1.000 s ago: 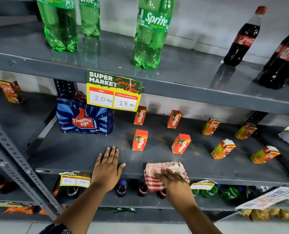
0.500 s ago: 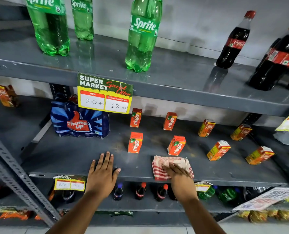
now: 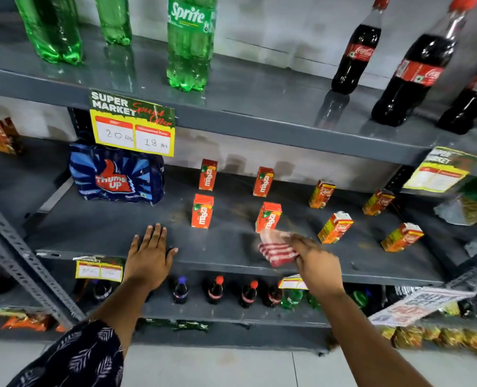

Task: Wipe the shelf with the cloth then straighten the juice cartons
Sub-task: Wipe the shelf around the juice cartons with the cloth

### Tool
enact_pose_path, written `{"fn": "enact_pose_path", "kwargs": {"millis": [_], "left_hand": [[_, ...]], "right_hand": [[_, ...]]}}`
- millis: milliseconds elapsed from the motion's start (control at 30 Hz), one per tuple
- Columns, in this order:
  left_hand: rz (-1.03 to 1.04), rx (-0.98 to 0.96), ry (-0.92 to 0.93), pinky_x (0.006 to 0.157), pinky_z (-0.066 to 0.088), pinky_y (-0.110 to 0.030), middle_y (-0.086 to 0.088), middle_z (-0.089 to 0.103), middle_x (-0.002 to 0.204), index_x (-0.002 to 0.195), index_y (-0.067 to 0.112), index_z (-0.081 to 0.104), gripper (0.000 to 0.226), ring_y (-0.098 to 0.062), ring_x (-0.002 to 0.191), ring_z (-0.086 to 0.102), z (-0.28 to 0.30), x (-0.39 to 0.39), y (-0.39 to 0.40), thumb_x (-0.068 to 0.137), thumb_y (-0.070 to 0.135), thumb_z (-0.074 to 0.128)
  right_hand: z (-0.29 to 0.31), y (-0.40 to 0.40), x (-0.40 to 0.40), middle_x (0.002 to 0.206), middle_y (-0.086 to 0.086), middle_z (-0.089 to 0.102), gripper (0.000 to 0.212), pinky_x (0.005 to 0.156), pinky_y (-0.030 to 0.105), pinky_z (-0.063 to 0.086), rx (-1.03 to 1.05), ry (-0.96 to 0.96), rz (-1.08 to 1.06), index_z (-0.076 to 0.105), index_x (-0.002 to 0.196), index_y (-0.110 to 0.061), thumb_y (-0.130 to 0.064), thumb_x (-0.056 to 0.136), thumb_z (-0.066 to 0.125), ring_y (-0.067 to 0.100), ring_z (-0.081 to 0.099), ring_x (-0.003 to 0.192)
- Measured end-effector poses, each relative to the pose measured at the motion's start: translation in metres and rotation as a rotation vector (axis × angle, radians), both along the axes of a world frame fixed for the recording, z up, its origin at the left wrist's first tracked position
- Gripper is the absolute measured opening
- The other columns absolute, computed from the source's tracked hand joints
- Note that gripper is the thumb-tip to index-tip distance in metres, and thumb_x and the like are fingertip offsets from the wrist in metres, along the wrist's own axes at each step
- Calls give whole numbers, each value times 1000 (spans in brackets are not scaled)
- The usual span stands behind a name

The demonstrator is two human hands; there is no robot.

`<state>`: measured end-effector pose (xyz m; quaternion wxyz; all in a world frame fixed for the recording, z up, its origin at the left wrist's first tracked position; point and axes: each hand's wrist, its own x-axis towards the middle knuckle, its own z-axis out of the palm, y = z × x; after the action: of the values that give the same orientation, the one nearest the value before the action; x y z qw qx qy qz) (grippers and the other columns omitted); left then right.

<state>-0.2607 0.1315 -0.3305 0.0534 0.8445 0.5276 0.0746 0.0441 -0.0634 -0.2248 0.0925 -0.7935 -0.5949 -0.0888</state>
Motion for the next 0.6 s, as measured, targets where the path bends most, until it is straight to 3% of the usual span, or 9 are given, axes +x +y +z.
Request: {"fn": "enact_pose_path", "kwargs": {"millis": [100, 200, 300, 433, 500, 600], "left_hand": [[31, -6, -31, 117, 4, -45, -10, 10, 159, 149, 7, 14, 67, -24, 146, 2, 10, 16, -17, 97, 47, 26], [22, -43, -63, 116, 2, -43, -9, 6, 159, 149, 8, 10, 70, -22, 146, -1, 11, 42, -37, 96, 52, 24], [28, -88, -110, 116, 2, -42, -8, 6, 159, 149, 9, 11, 72, -21, 146, -1, 7, 73, -54, 95, 54, 24], [57, -85, -67, 116, 4, -43, -8, 10, 159, 149, 10, 16, 71, -22, 146, 3, -2, 100, -65, 94, 55, 24], [88, -36, -47, 117, 6, -46, -10, 14, 158, 148, 9, 20, 72, -25, 145, 7, -5, 103, -67, 93, 55, 26], [122, -4, -37, 117, 5, -45, -10, 14, 158, 148, 7, 17, 74, -25, 145, 5, -6, 112, -73, 93, 56, 23]], "right_hand": [[-2, 7, 15, 126, 1, 63, 54, 74, 35, 54, -118, -21, 11, 58, 129, -26, -4, 80, 60, 26, 63, 107], [-33, 7, 19, 144, 4, 47, 58, 102, 37, 39, -362, -34, 44, 37, 145, -28, -7, 90, 41, 27, 47, 127], [-49, 5, 25, 147, 3, 43, 65, 110, 39, 28, -263, 6, 56, 36, 146, -29, -4, 86, 44, 26, 40, 133], [-52, -16, 32, 129, 5, 61, 64, 97, 38, 44, -251, 24, 184, 56, 133, -27, -5, 73, 58, 28, 57, 118], [-47, -36, 43, 112, -2, 70, 58, 79, 30, 54, -230, 47, 253, 67, 116, -32, -13, 61, 68, 21, 68, 99], [-31, -52, 69, 96, -12, 73, 64, 51, 22, 52, -146, 77, 265, 71, 100, -38, -15, 41, 77, 14, 71, 74]]}}
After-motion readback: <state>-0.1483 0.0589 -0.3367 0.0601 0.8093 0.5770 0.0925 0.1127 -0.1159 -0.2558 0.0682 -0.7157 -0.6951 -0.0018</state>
